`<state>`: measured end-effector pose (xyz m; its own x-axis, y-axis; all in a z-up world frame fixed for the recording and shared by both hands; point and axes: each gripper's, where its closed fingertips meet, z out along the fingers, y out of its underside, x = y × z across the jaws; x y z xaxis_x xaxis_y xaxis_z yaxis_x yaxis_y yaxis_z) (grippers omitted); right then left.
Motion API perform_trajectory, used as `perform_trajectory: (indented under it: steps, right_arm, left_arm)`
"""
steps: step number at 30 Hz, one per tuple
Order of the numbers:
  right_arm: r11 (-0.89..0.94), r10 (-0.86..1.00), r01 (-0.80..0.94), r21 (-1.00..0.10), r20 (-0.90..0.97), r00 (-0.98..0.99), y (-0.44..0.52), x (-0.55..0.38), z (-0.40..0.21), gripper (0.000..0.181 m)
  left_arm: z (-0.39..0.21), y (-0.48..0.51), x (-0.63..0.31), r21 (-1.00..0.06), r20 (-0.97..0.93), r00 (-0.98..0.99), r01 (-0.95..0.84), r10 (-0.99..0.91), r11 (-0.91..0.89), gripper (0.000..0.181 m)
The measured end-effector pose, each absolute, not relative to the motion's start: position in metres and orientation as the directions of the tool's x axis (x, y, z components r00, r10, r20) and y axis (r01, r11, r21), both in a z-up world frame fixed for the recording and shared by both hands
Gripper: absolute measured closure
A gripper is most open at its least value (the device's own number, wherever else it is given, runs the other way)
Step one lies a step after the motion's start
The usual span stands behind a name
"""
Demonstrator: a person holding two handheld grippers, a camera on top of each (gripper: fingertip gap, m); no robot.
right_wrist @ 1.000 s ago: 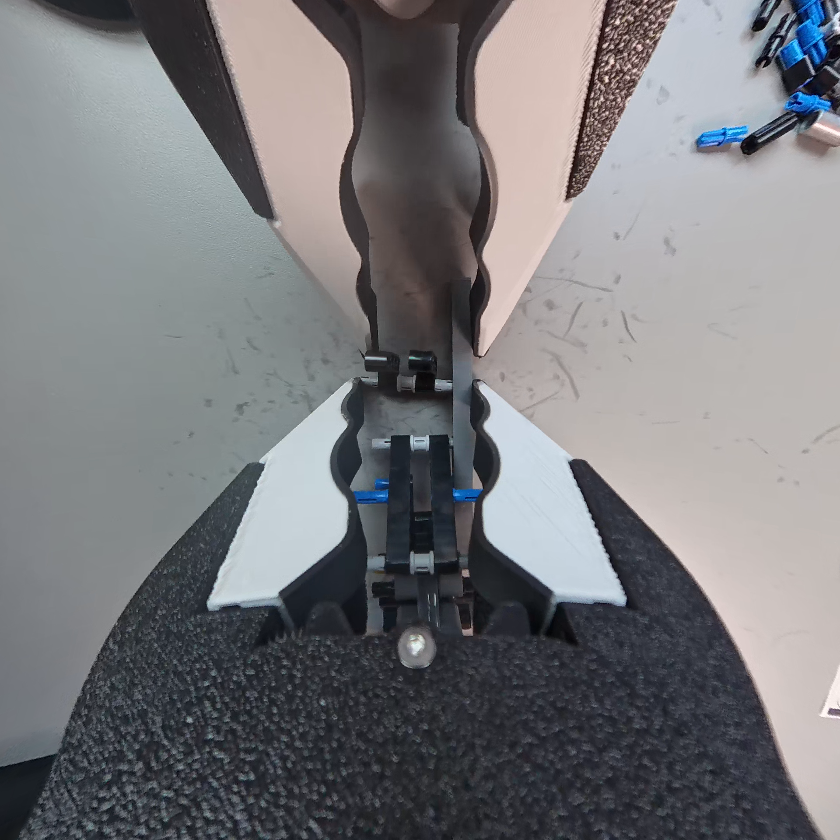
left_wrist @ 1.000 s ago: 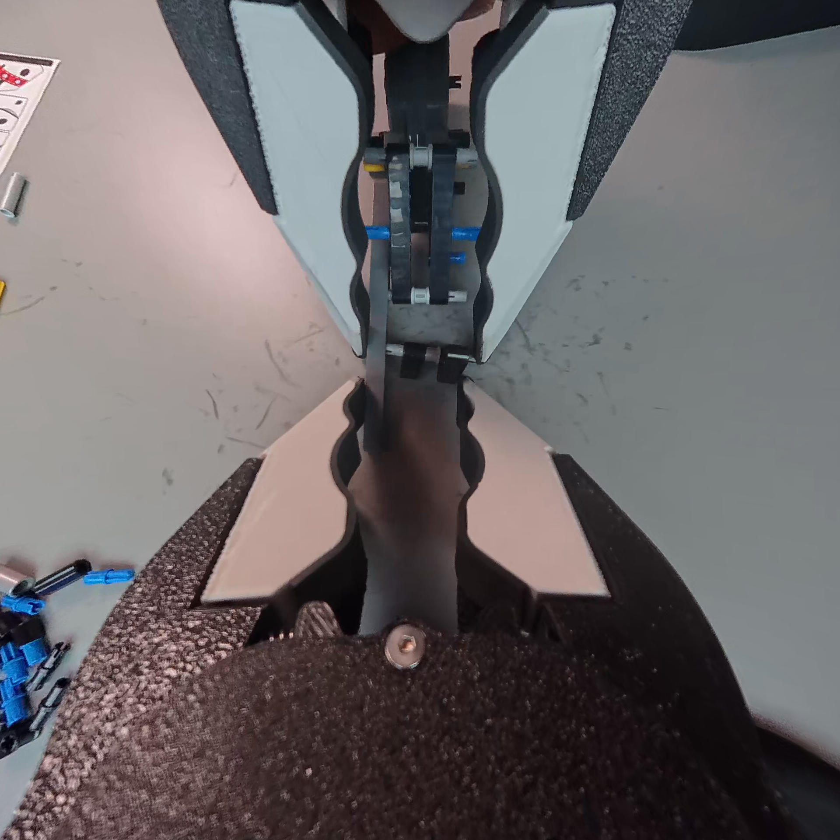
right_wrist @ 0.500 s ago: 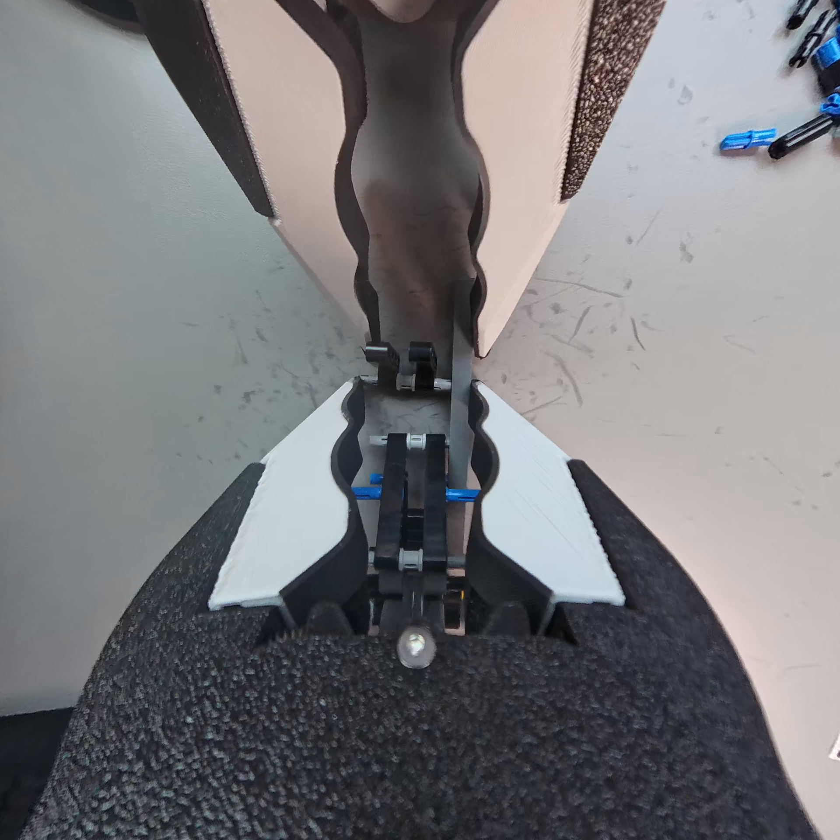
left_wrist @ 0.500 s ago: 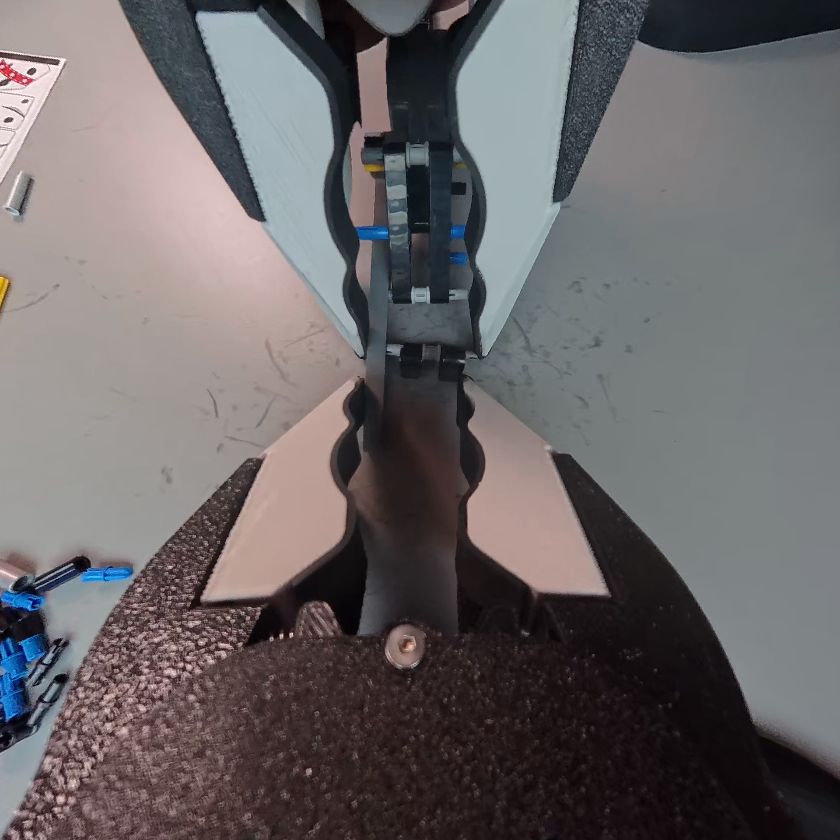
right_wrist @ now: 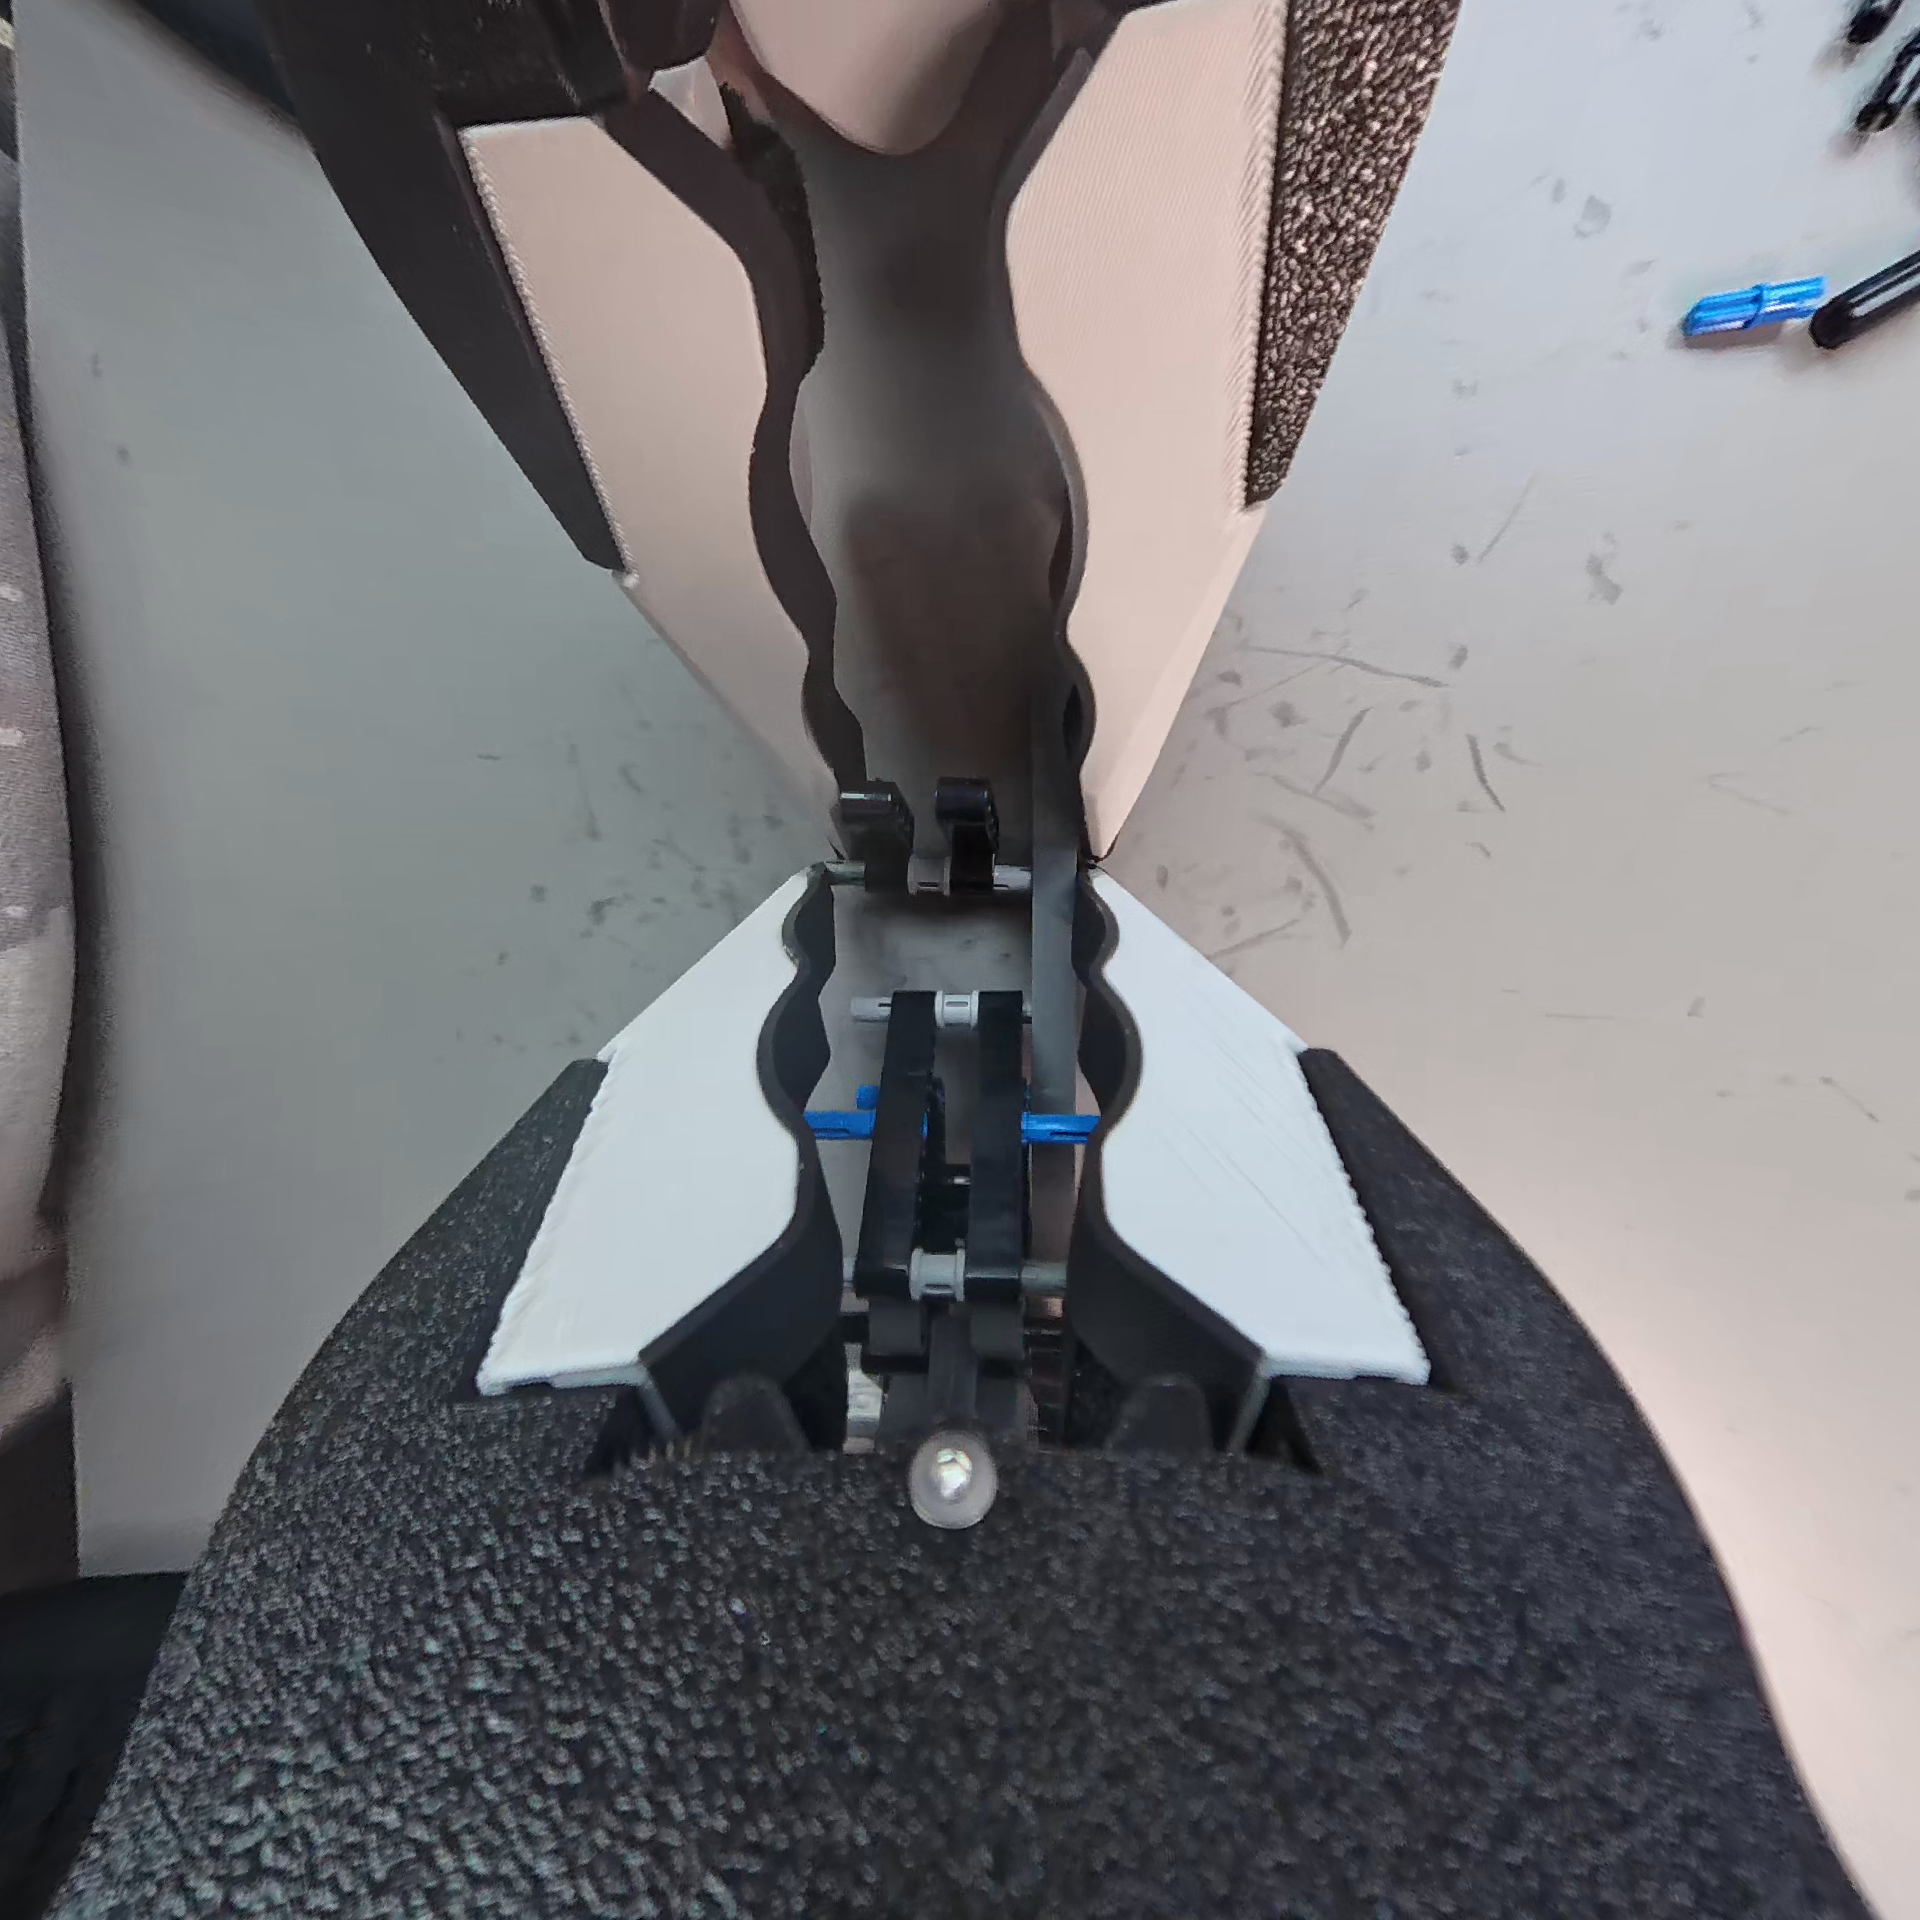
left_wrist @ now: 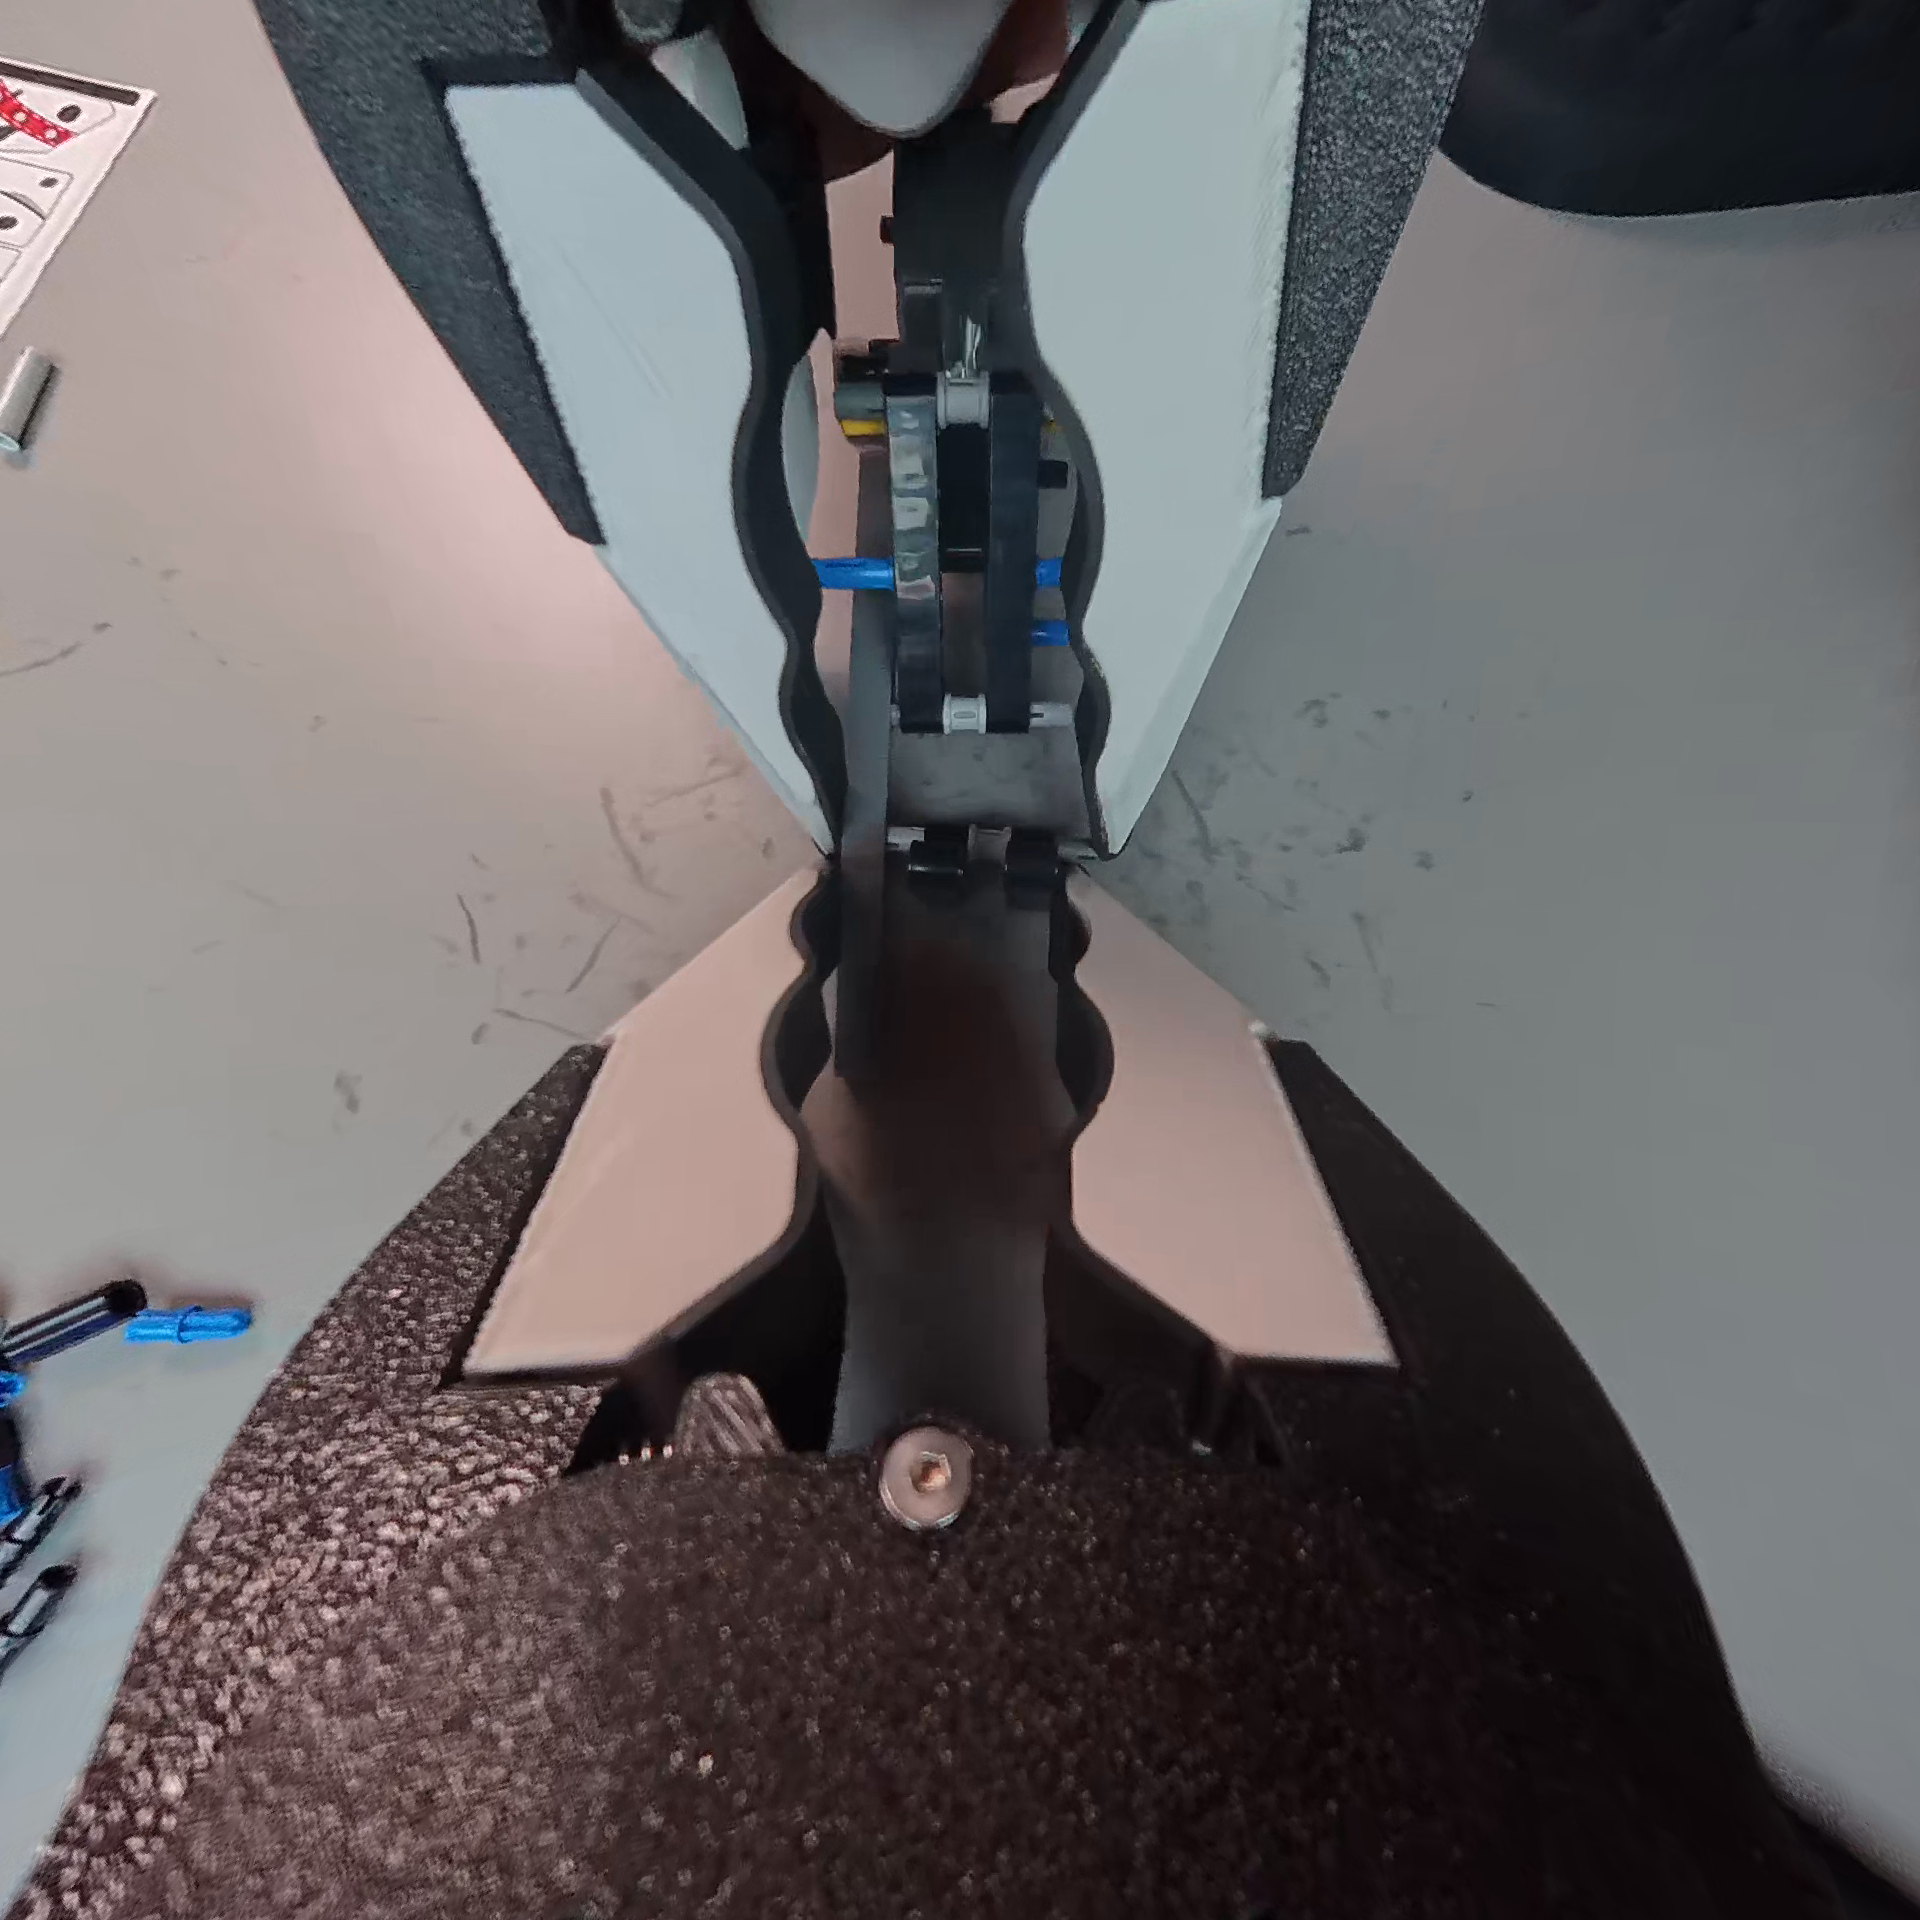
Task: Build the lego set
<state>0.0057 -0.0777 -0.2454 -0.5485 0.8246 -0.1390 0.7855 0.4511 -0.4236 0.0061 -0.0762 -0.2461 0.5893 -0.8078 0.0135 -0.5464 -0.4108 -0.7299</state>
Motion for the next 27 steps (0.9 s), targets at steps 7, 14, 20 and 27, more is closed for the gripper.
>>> perform_trajectory:
  steps: [7, 14, 20, 27]
  right_arm:
    - [0.377, 0.837, 0.815, -0.441, -0.215, -0.503, -0.079, 0.006, -0.243, 0.135]
    - [0.4, 0.833, 0.805, -0.439, -0.192, -0.519, -0.079, 0.006, -0.244, 0.136]
    - [0.477, 0.823, 0.765, -0.432, -0.086, -0.562, -0.079, 0.006, -0.246, 0.135]
    - [0.481, 0.874, 0.781, -0.399, 0.151, -0.462, -0.067, 0.003, -0.242, 0.118]
  left_arm:
    - [-0.245, -0.077, 0.007, -0.731, 0.11, 0.594, -0.495, -0.797, -0.47, 0.139]
    - [-0.245, -0.078, 0.007, -0.729, 0.109, 0.584, -0.504, -0.805, -0.464, 0.14]
    - [-0.247, -0.077, 0.007, -0.727, 0.025, 0.591, -0.543, -0.807, -0.42, 0.139]
    - [-0.247, -0.076, 0.006, -0.725, -0.01, 0.602, -0.554, -0.798, -0.409, 0.139]
